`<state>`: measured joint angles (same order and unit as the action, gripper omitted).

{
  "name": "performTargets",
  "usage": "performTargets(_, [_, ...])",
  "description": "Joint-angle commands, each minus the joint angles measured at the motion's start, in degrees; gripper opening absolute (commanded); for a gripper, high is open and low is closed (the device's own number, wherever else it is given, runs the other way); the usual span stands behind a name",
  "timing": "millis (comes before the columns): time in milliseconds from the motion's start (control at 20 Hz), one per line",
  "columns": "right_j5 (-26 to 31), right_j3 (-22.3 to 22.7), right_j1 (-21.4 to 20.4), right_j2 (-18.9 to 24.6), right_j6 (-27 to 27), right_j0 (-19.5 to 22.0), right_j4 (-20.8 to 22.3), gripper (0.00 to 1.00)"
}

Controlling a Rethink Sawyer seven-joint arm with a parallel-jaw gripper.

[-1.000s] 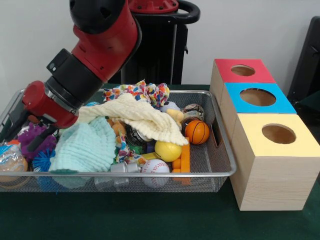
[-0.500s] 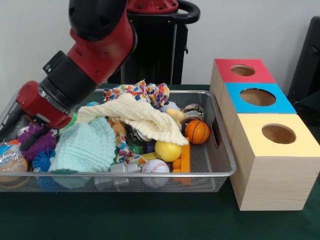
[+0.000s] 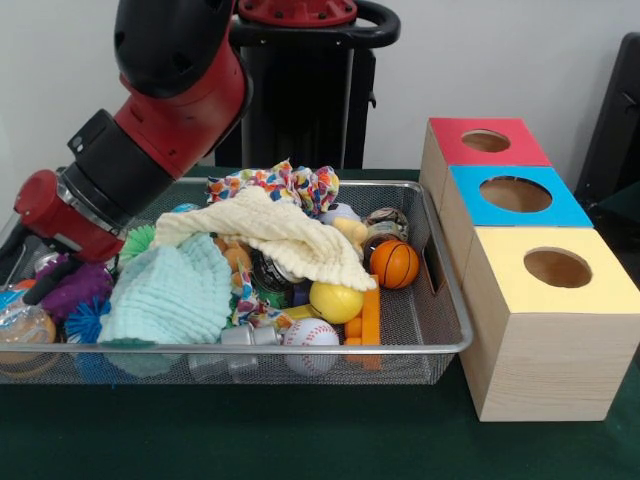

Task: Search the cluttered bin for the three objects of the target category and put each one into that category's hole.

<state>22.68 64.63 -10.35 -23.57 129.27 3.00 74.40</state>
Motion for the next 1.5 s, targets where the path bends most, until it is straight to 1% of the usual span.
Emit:
performTargets(50, [-6.7, -2.4, 5.9, 0.8, 23.0, -1.7, 2.0, 1.0])
performTargets(150, [-7.5, -2.9, 6.4, 0.5, 22.9, -1.6, 1.6, 1.0])
performTargets(300, [-8.5, -3.1, 6.2, 1.2, 20.1, -0.8, -0.5, 1.0])
performTargets(400, [-9.0, -2.9, 6.1, 1.1, 20.4, -1.0, -1.1, 1.0])
performTargets(600, [-7.3, -2.9, 6.8, 0.0, 23.2, -2.9, -1.7, 1.0])
performTargets(850, [-6.3, -3.2, 6.9, -0.1, 22.7, -3.5, -2.9, 1.0])
performTargets(1000, [-5.3, -3.5, 5.9, 1.3, 19.0, -2.7, -4.6, 1.0])
performTargets(1150, [-5.8, -3.5, 6.3, 0.7, 20.4, -3.0, -4.1, 1.0])
performTargets(1350, [-5.4, -3.0, 6.0, 0.4, 20.7, -3.4, -4.5, 1.0])
performTargets(1500, [-5.0, -2.8, 5.6, 0.8, 19.7, -3.2, -5.0, 1.0])
